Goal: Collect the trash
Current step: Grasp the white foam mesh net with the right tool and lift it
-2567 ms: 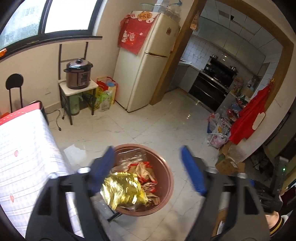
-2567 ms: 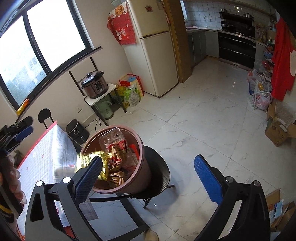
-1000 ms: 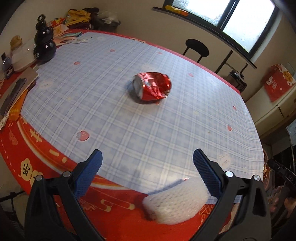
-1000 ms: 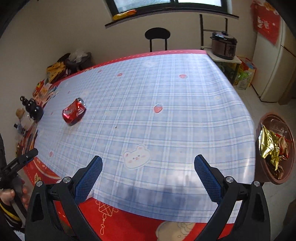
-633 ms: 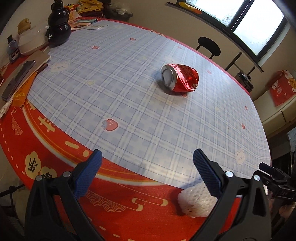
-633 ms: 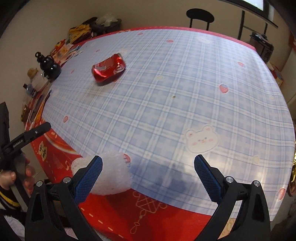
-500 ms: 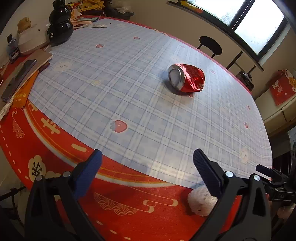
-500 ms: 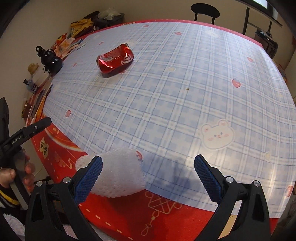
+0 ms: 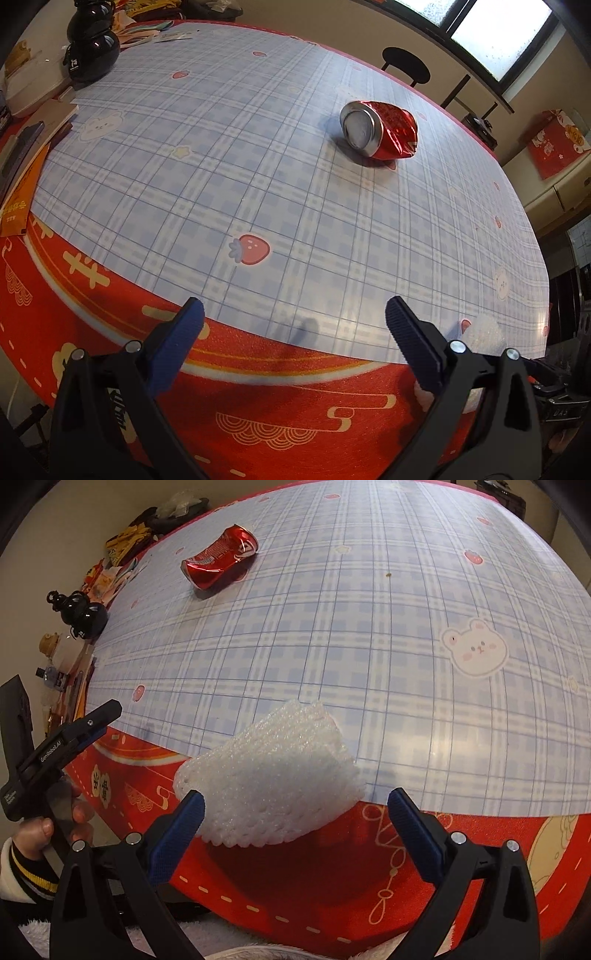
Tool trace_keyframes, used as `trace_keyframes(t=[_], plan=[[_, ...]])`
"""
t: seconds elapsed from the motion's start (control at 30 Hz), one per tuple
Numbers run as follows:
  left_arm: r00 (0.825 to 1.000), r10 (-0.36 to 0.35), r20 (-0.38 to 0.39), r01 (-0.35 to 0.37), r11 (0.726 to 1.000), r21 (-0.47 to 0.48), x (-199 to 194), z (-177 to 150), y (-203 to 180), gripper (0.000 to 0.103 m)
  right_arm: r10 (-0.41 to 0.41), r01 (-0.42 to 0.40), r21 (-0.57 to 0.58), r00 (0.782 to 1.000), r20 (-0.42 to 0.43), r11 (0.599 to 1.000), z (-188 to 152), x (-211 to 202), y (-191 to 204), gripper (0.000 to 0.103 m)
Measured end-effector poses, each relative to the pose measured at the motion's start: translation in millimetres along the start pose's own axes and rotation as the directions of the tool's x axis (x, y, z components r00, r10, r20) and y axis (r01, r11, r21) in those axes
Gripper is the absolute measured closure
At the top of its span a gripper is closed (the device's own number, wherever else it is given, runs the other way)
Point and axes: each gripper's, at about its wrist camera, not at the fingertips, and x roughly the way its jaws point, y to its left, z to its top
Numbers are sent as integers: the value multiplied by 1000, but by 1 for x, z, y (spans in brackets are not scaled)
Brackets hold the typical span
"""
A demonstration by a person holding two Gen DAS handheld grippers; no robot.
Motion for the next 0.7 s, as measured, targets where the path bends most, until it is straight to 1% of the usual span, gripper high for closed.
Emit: trace_keyframes(t=[0.13,0.2,0.27,0.3,0.33,0.37,0.4,0.47,0.57,0.7], plan=[[1000,-12,0,12,1000,12,-1,1,2,6,33,-32,42,999,-26,999,0,8,1,6],[1000,-12,8,12,1000,9,-5,2,6,6,49,-48,38,998,-26,998,3,9,6,13],[1000,-9,16,9,1000,1,-8,3,12,6,56,-55,23,998,-25,998,6,10,13,24],[1000,-3,20,3,1000,-8,-10,4,16,6,60,-60,13,998,-24,998,7,10,17,27],[1000,0,22,0,1000,-16,-11,4,19,6,64,-64,5,998,-21,998,8,10,19,33],[1000,3,24,-3,1000,-26,-12,4,22,6,71,-71,-5,997,-14,997,10,8,22,45],[1000,6,25,-5,999,-33,-13,4,24,6,80,-81,-12,997,-9,997,11,7,23,50],[1000,12,27,-11,999,-46,-14,4,28,6,94,-94,-25,996,5,995,15,4,26,65],[999,16,29,-15,998,-55,-14,5,28,6,111,-110,-40,994,22,993,20,1,27,77],[999,16,29,-15,999,-47,-13,4,21,6,135,-132,-69,990,42,989,25,-5,29,83]])
